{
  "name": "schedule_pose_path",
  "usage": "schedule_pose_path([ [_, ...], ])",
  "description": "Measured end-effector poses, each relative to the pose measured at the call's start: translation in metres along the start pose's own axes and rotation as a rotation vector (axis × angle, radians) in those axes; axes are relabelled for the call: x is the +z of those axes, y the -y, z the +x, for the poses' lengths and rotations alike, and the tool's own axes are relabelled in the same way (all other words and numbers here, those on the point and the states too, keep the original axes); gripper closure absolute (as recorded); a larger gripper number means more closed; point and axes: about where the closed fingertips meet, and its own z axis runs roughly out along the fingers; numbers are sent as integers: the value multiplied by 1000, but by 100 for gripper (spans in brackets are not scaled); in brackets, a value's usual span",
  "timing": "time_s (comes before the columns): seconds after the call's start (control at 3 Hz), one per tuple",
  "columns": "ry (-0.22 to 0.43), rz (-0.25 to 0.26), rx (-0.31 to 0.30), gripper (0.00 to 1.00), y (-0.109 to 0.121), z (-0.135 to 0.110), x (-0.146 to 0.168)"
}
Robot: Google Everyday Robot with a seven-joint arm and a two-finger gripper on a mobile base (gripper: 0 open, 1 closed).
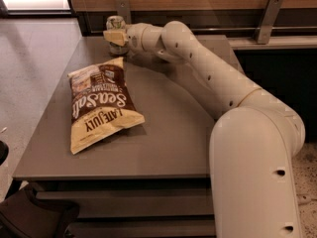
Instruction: Knock 7up can over
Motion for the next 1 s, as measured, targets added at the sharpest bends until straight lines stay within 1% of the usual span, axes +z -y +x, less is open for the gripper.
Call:
schedule_pose_path([
  [0.33, -1, -5, 1, 87, -3, 1, 3],
  [0.67, -2, -9, 2, 100, -5, 2, 5],
  [1.0, -2, -9, 2, 100, -5, 2, 5],
])
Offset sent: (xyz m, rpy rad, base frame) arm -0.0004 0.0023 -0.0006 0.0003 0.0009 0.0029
